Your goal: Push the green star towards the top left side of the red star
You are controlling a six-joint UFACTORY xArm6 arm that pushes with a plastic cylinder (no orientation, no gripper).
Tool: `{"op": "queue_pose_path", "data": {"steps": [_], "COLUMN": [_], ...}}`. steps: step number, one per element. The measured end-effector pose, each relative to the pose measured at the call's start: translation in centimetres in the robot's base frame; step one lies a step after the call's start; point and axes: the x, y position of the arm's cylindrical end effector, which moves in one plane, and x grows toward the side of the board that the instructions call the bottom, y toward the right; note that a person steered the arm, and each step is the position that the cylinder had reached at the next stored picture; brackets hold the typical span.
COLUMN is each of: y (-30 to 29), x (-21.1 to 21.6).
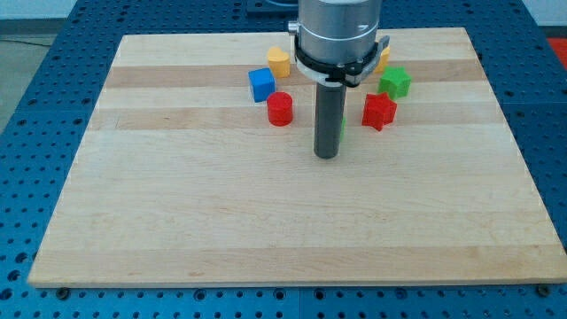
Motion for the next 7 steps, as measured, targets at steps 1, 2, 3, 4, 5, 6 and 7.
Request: {"op": "queue_pose_path", "data": {"steps": [1,2,3,4,5,6,7], "y": [0.0,0.0,0.0,1.5,7.2,12.0,11.0], "x": [-0.1,-0.7,-0.8,0.4,0.9,0.5,-1.9]}}
